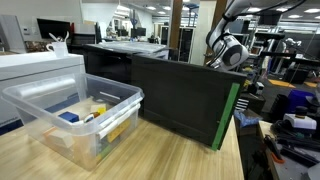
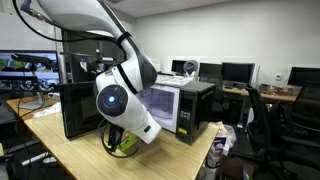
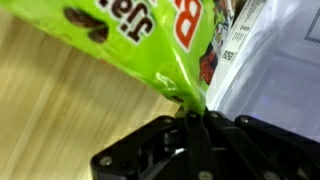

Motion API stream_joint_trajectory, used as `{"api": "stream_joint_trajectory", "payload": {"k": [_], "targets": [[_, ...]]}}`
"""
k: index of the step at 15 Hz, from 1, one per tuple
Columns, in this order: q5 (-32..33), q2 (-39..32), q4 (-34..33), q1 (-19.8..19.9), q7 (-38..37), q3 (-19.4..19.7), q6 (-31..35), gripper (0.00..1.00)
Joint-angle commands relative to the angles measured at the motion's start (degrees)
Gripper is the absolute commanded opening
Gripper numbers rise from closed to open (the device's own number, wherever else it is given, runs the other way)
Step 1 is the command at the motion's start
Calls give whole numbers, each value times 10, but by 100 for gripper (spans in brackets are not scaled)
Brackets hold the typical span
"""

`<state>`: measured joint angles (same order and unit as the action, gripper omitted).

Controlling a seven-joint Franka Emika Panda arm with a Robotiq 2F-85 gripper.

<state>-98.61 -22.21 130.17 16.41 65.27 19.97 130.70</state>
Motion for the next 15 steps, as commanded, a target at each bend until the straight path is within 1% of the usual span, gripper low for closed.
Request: {"api": "stream_joint_trajectory", "payload": {"k": [1, 6, 15], "targets": [[-45, 25, 32, -6, -46, -7, 25, 0], [-96, 24, 33, -22, -124, -11, 72, 0], [-124, 8, 31, -21, -239, -1, 137, 0]]}}
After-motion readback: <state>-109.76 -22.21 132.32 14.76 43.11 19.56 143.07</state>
